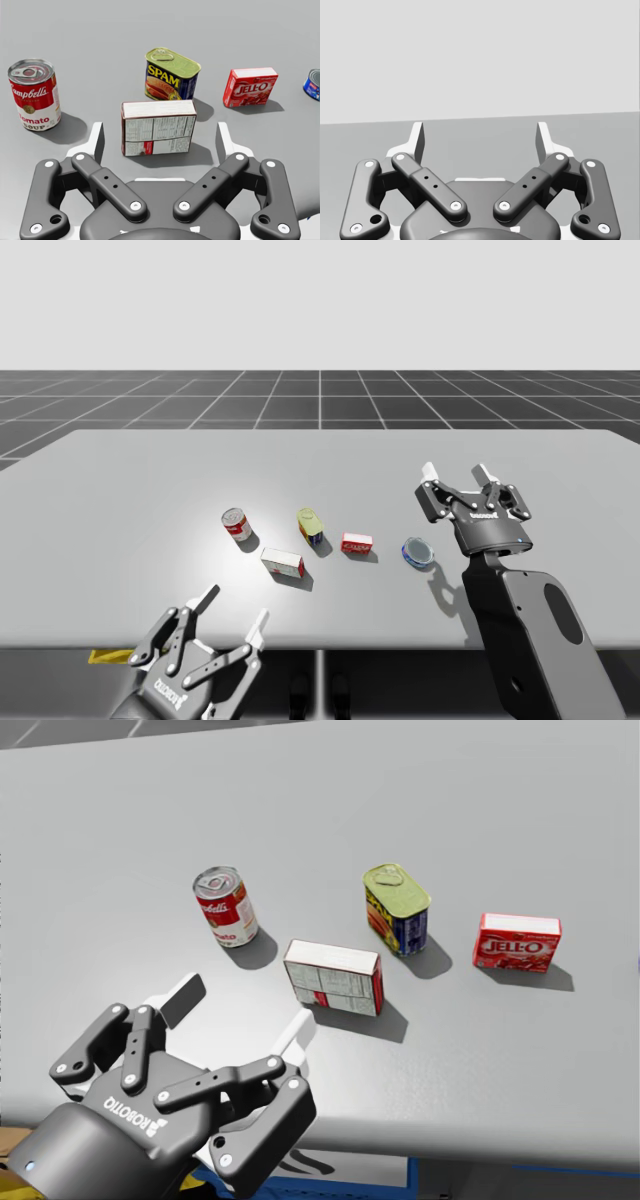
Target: Lift the pudding box off the table.
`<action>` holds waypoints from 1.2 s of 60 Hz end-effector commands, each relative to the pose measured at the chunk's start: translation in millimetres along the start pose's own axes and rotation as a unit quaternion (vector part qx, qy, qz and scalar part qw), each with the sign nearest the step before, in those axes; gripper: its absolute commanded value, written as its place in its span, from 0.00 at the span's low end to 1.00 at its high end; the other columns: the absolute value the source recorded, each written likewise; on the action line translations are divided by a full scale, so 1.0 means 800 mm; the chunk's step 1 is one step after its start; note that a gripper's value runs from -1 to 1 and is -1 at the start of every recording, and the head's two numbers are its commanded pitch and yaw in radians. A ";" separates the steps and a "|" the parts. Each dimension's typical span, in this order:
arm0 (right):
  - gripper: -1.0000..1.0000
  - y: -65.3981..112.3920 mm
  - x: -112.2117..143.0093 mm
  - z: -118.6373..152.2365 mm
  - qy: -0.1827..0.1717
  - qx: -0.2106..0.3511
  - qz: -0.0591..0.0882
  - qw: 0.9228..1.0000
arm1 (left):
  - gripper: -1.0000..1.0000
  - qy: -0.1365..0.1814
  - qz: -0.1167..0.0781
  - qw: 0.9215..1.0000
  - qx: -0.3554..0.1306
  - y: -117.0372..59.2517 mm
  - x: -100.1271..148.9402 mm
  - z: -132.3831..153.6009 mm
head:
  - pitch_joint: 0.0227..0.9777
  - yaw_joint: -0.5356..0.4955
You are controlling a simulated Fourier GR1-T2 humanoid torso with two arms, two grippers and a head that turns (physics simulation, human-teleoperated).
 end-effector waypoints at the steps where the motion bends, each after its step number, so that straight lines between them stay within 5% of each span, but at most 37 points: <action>1: 0.00 0.000 0.000 0.000 0.000 0.000 0.000 1.000 | 0.00 0.020 0.013 1.000 0.003 -0.008 -0.036 -0.014 | 0.91 0.69; 33: 0.00 -0.001 0.000 -0.001 -0.002 0.001 0.001 1.000 | 0.00 0.040 0.044 0.996 0.061 -0.025 -0.067 -0.081 | 0.91 0.69; 72: 0.00 -0.002 0.000 -0.001 -0.002 -0.001 0.002 1.000 | 0.00 0.046 0.013 0.992 0.113 -0.030 -0.069 -0.134 | 0.92 0.68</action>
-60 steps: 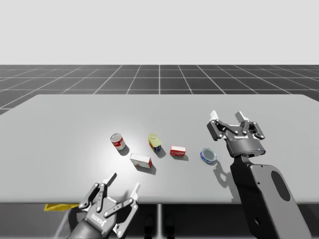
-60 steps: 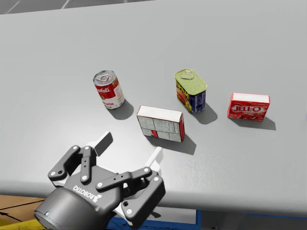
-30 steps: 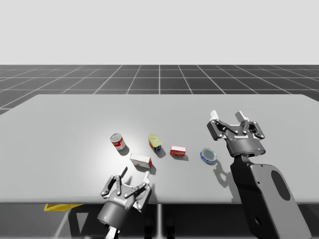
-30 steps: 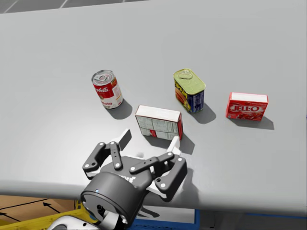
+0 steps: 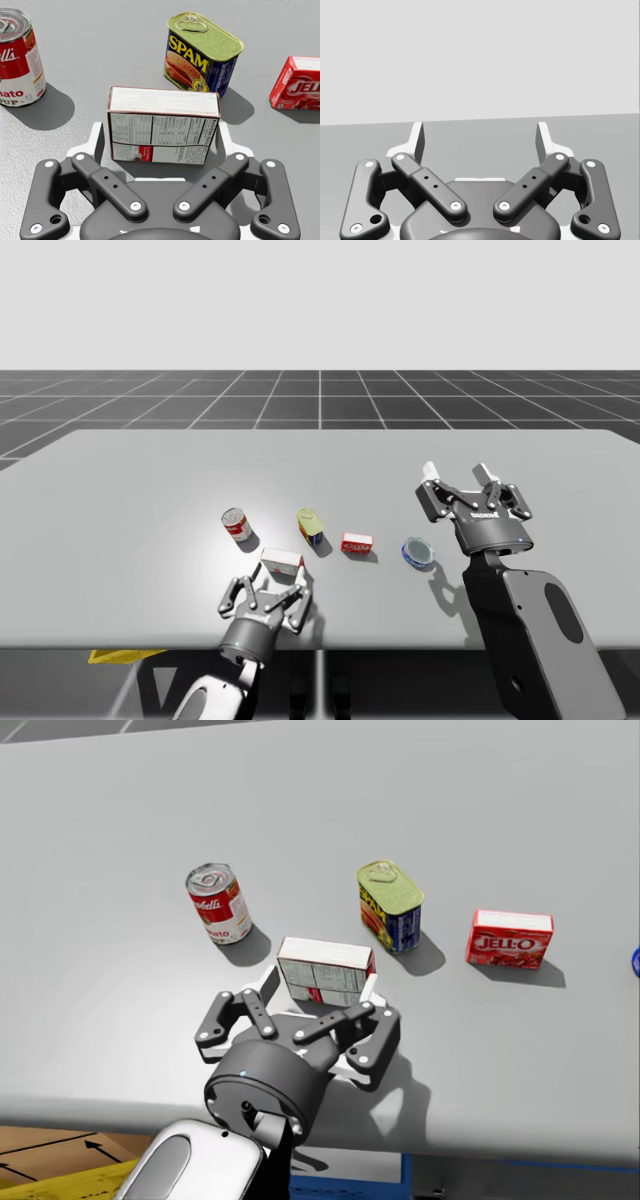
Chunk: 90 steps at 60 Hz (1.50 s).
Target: Lift the pudding box off the table.
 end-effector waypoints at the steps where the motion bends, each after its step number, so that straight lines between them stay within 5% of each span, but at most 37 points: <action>1: 0.00 0.000 0.000 0.000 0.000 -0.001 0.001 1.000 | 0.00 0.001 -0.005 1.000 0.013 0.002 0.001 -0.012 | 0.92 0.68; 45: 0.00 -0.001 0.000 0.000 0.000 0.000 0.001 1.000 | 0.00 0.013 0.017 0.999 0.024 -0.009 0.011 -0.046 | 0.92 0.68; 47: 0.00 -0.001 0.001 0.000 0.000 0.000 0.001 1.000 | 0.08 0.012 0.017 0.999 0.026 -0.009 0.011 -0.045 | 0.92 0.68; 48: 0.00 -0.001 0.001 0.000 0.000 0.000 0.001 1.000 | 0.36 0.011 0.017 0.999 0.030 -0.009 0.010 -0.045 | 0.91 0.68; 49: 0.00 -0.001 0.001 0.000 0.000 0.000 0.001 1.000 | 0.54 0.011 0.017 0.999 0.028 -0.009 0.010 -0.045 | 0.91 0.68; 50: 0.00 -0.001 0.001 0.000 0.000 0.000 0.001 1.000 | 0.87 0.011 0.017 0.999 0.027 -0.009 0.010 -0.045 | 0.91 0.68; 51: 0.00 -0.001 0.001 0.000 0.000 0.000 0.002 1.000 | 0.97 0.011 0.016 0.999 0.027 -0.010 0.009 -0.044 | 0.90 0.68; 59: 0.00 -0.001 0.001 0.000 0.000 -0.001 0.002 1.000 | 1.00 0.013 0.015 1.000 0.024 -0.010 0.007 -0.042 | 0.82 0.68; 71: 0.00 -0.003 0.000 0.000 0.000 -0.002 0.002 1.000 | 0.98 0.019 0.014 1.000 0.018 -0.011 0.004 -0.041 | 0.58 0.70; 90: 0.00 -0.004 -0.001 0.000 0.002 -0.003 0.002 1.000 | 1.00 0.015 0.007 1.000 0.009 -0.014 0.007 -0.038 | 0.45 0.72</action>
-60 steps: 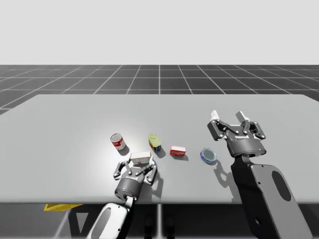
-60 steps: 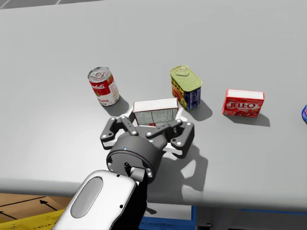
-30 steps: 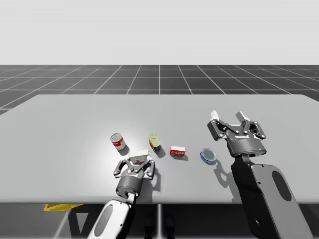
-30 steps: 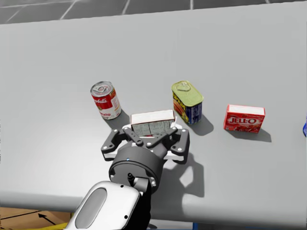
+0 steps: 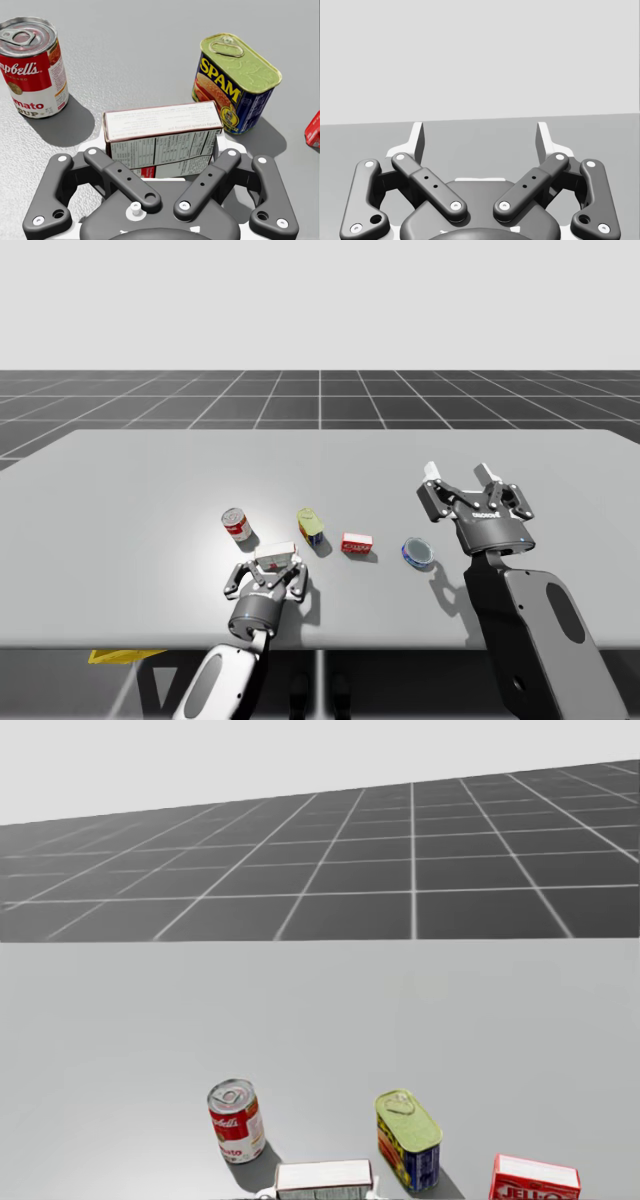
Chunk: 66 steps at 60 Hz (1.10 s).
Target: Lift the pudding box off the table.
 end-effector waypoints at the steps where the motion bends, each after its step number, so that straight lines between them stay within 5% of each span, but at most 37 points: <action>1: 0.00 -0.002 -0.001 0.000 0.001 -0.001 0.001 1.000 | 1.00 0.010 -0.011 0.998 -0.057 -0.013 -0.005 0.000 | 0.45 0.72; 21: 0.00 -0.002 -0.001 0.000 -0.002 -0.001 0.008 1.000 | 1.00 -0.012 -0.040 0.996 -0.084 -0.016 0.033 0.013 | 0.44 0.72; 29: 0.00 -0.002 0.000 0.000 0.001 -0.003 0.009 1.000 | 1.00 -0.042 -0.081 0.992 -0.091 -0.014 0.065 0.017 | 0.44 0.71; 37: 0.00 -0.002 0.000 0.000 0.003 -0.004 0.010 1.000 | 1.00 -0.067 -0.100 0.988 -0.096 -0.013 0.093 0.020 | 0.44 0.71; 56: 0.00 -0.003 0.000 0.000 0.001 -0.006 0.011 1.000 | 1.00 -0.148 -0.131 0.975 -0.101 -0.012 0.177 0.032 | 0.42 0.71; 66: 0.00 -0.003 0.000 0.000 0.001 -0.005 0.012 1.000 | 1.00 -0.192 -0.131 0.968 -0.088 -0.009 0.219 0.037 | 0.41 0.71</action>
